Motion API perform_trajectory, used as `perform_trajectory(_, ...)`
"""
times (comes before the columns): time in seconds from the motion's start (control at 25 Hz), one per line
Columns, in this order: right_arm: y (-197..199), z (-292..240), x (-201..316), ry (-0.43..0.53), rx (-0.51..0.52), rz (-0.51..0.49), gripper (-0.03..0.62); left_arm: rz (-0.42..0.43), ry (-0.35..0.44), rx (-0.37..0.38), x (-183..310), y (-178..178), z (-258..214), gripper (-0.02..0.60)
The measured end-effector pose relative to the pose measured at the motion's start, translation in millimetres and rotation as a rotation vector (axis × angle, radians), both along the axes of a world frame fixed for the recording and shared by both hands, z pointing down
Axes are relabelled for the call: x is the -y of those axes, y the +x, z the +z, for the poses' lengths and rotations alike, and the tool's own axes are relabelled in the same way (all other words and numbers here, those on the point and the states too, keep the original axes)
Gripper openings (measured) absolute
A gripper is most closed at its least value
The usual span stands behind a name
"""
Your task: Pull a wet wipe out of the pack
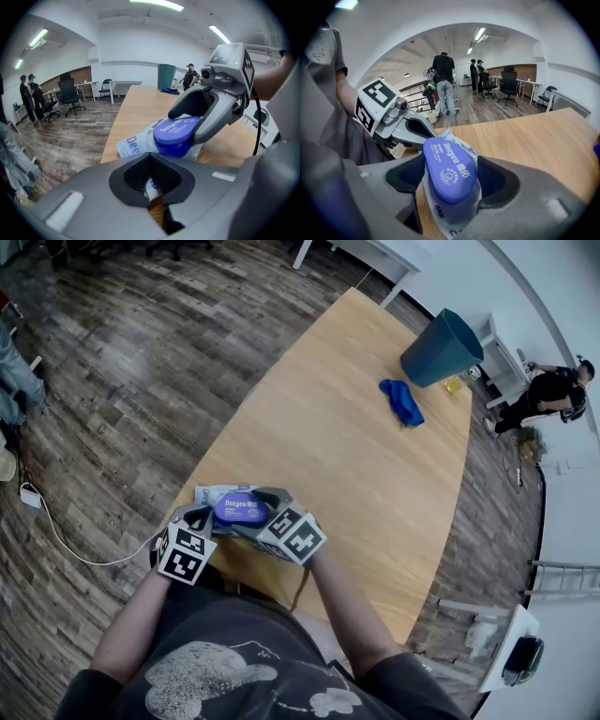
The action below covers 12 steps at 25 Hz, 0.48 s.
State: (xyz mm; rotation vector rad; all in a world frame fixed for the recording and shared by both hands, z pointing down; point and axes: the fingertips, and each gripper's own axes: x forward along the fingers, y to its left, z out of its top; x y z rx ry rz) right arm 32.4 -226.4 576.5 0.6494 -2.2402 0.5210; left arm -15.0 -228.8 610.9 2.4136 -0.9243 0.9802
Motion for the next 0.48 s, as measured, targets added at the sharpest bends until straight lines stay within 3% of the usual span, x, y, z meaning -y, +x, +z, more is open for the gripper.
perform_trajectory(0.12, 5, -17, 9, 0.074, 0.034, 0.059, 0.339, 0.015, 0.05, 0.016, -2, -3, -6, 0.017)
perform_trajectory(0.28, 22, -36, 30, 0.183, 0.044, 0.155, 0.336, -0.002, 0.096, -0.023, 0, -2, -23, 0.017)
perform_trajectory(0.48, 44, -34, 50, 0.193, 0.061, 0.26, 0.298, 0.033, 0.115, -0.097, -2, 14, -42, 0.017)
